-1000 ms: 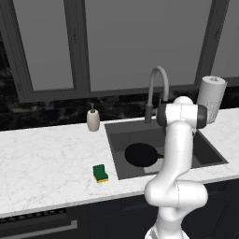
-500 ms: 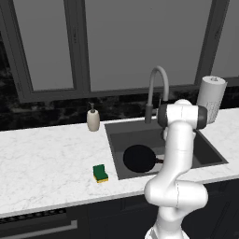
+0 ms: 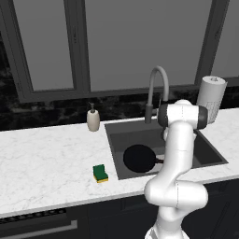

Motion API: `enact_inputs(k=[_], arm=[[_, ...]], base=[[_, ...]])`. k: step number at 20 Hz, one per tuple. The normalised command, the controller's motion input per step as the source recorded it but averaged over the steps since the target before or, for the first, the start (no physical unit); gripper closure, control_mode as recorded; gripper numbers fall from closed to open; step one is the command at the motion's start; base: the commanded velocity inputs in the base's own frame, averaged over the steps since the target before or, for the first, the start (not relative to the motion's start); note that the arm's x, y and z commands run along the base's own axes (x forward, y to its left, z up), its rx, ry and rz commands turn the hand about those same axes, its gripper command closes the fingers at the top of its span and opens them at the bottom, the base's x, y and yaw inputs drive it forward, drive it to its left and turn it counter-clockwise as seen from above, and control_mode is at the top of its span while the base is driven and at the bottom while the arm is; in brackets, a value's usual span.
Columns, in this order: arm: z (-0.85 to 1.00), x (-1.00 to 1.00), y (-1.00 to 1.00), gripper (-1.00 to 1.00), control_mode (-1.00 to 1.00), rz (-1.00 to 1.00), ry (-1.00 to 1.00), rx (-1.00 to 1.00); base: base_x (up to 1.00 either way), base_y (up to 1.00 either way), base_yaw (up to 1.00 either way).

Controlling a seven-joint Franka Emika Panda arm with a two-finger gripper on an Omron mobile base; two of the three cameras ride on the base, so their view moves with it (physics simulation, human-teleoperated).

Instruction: Pick the pan and sponge and place them into the sink. Then turn on the water.

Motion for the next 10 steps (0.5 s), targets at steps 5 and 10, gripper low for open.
enact_inputs(k=[5,10], arm=[[-0.06,0.00,0.09,-1.00,-1.00,0.00,-0.09,0.00],[0.06,-0.10,-0.01,-1.00,-1.00,0.00,-0.29,0.07]], base=[[0.00,0.00,0.00],[0.00,0.00,0.00]])
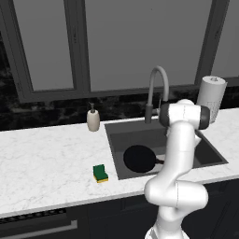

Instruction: Pick the pan and sponge and place them into the sink. Then turn on the water.

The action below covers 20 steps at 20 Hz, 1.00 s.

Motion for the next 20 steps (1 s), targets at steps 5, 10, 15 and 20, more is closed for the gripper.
enact_inputs(k=[5,10,15,20], arm=[[0.51,-0.23,-0.01,-1.00,-1.00,0.00,-0.36,0.14],[1.00,-0.13,-0.01,-1.00,-1.00,0.01,-0.11,0.17],[1.00,0.00,0.00,-1.00,-1.00,0.03,0.18,0.04],[1.00,-0.06,0.00,-1.00,-1.00,0.01,0.17,0.00]], base=[[0.00,0.00,0.00],[0.00,0.00,0.00],[0.00,0.00,0.00],[0.00,0.00,0.00]])
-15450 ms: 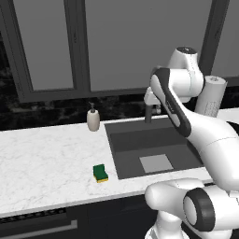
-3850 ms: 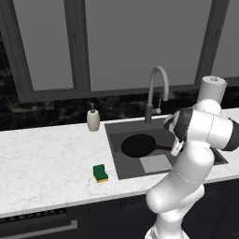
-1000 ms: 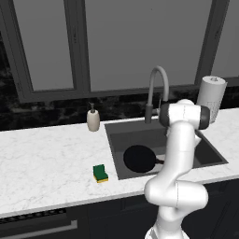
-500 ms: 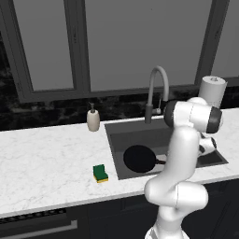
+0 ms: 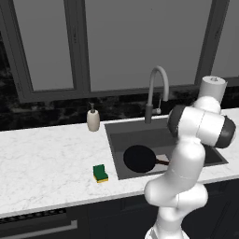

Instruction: Pick the pan and sponge and place them into the sink. Then turn on the water.

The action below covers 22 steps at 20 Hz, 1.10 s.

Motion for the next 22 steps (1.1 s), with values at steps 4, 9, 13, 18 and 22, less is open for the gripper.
enact_inputs(k=[4,9,13,18,22], arm=[[0.99,-0.56,0.00,-1.00,-1.00,0.00,-0.04,0.00],[0.82,-0.81,0.01,-1.00,-1.00,0.00,-0.14,-0.02],[0.64,-0.83,0.04,-1.00,-1.00,0.00,-0.05,-0.06],[0.30,-0.55,0.06,-1.00,-1.00,0.00,0.03,-0.12],[0.21,-0.22,0.41,-1.00,-1.00,0.00,0.02,-0.24]], base=[[0.00,0.00,0.00],[0.00,0.00,0.00],[0.00,0.00,0.00],[0.00,0.00,0.00],[0.00,0.00,0.00]])
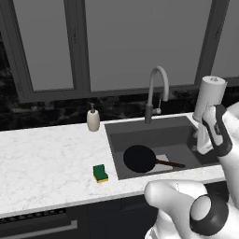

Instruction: Pick the pan and sponge and place them into the sink. Then turn on the water.

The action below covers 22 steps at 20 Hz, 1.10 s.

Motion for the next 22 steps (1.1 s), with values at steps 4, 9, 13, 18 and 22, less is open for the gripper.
enact_inputs(k=[4,9,13,18,22], arm=[[0.10,-0.24,0.58,-1.00,-1.00,0.00,-0.01,-0.31],[0.10,-0.15,0.62,-1.00,-1.00,0.03,0.01,-0.24],[0.00,0.00,0.70,-1.00,-1.00,0.08,0.01,-0.17],[0.05,0.00,0.62,-1.00,-1.00,0.03,0.00,-0.12],[0.28,0.00,0.58,-1.00,-1.00,0.22,0.12,-0.10]], base=[[0.00,0.00,0.00],[0.00,0.00,0.00],[0.00,0.00,0.00],[0.00,0.00,0.00],[0.00,0.00,0.00]])
